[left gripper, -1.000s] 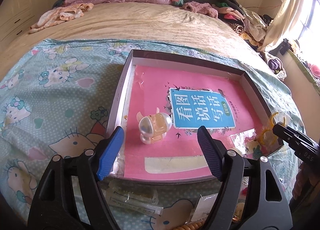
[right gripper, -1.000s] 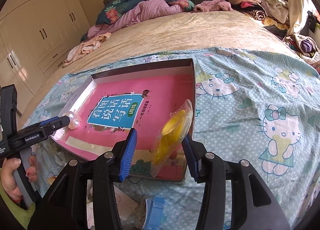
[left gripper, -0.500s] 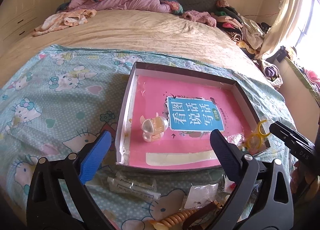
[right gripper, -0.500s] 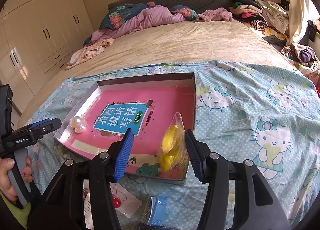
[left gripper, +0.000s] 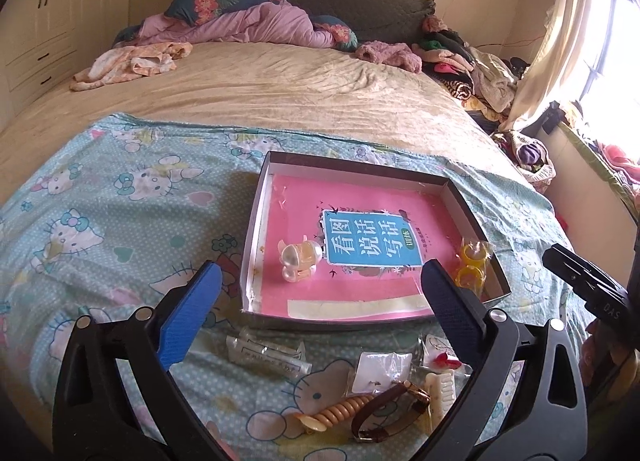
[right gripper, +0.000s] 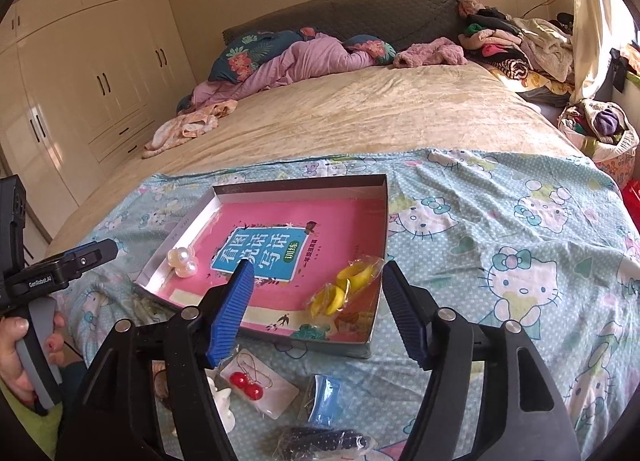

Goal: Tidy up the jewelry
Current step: 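Lower the white case into the pink box while right gripper drops the yellow bag, then move the left gripper to the brown watch while the right gripper moves to the dark bead bag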

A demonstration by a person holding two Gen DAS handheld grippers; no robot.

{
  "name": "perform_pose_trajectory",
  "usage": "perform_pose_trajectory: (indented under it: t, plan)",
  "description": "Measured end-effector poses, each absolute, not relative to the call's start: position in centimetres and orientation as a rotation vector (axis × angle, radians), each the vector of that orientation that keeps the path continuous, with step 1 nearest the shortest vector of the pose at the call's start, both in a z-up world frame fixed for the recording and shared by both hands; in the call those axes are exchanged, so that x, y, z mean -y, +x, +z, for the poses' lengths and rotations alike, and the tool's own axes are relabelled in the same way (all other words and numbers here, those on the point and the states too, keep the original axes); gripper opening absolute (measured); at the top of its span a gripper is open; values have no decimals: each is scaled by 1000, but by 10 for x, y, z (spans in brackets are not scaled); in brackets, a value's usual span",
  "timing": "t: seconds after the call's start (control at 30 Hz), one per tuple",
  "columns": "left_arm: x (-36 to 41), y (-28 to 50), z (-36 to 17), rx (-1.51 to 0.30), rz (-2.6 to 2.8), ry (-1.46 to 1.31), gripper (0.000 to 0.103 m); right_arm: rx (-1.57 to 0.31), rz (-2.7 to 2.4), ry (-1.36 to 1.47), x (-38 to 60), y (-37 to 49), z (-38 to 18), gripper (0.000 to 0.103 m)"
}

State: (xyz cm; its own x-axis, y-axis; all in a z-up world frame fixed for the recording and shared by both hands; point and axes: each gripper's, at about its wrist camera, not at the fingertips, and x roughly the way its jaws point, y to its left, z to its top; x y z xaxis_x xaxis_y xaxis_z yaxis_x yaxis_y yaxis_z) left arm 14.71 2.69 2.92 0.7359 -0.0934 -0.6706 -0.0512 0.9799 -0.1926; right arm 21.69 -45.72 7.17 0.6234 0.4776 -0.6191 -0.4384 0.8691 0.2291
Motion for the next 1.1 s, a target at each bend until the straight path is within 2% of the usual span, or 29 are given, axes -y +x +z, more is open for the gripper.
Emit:
perform_pose_trajectory:
  t: [0.67, 0.73, 1.1]
  plan:
    - [-13, 98, 30, -725, -59, -164, 93, -746, 561, 36, 470, 165, 81, 69]
    - [-10, 94, 27, -729, -66, -149, 93, -748, 553, 40, 472, 162, 79, 83]
    - [8, 79, 6, -785, -92, -81, 93, -802, 549, 39, 481, 150, 61, 83]
